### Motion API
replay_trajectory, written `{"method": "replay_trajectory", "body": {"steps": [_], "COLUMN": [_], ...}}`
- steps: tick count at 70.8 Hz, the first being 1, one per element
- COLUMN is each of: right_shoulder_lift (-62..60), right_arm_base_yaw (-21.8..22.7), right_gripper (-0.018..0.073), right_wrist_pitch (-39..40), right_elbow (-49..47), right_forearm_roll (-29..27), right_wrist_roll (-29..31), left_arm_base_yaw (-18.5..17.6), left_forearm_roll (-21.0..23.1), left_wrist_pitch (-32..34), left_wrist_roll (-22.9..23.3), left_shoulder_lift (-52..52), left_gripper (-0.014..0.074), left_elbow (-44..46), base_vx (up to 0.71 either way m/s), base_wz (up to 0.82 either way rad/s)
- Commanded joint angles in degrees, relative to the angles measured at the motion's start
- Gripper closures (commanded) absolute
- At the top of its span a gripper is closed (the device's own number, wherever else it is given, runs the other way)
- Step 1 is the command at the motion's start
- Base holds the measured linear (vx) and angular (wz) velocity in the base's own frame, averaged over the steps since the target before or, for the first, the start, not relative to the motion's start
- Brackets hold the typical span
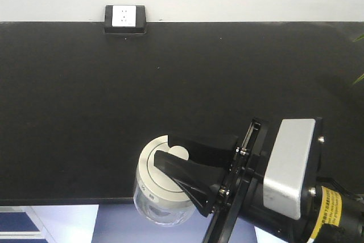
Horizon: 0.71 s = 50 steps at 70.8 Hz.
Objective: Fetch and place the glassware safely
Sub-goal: 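Hold the jar in the right gripper as the base stops at the bench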
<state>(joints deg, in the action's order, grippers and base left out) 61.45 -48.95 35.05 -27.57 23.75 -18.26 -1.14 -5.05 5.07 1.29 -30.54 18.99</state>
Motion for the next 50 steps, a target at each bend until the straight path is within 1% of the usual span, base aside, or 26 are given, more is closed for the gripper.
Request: {"method": "replay_trajectory", "body": {"steps": [1, 50], "right_shoulder_lift": [-1.20, -1.20], "right_arm_base_yaw": [0.08, 0.08], "right_gripper": [0.0563, 0.0563], "right_wrist_pitch": [5.89, 5.89], "right_elbow": [-1.75, -1.75], "right_forearm_roll": [-0.99, -0.99], "right_wrist_roll": [0.14, 0.14], "left_arm_base_yaw": [-0.38, -0.38], "left_forearm_roll": [0.26, 0.26], "left_wrist_pitch": [4.10, 4.10], "left_wrist_roll": [0.35, 0.35], "left_shoulder_lift": [0.01, 0.01], "left_gripper": [0.0603, 0.0603], "left_elbow": [1.53, 1.53], "base_vx": [0.12, 0.08], "base_wz": [0.04, 0.02]}}
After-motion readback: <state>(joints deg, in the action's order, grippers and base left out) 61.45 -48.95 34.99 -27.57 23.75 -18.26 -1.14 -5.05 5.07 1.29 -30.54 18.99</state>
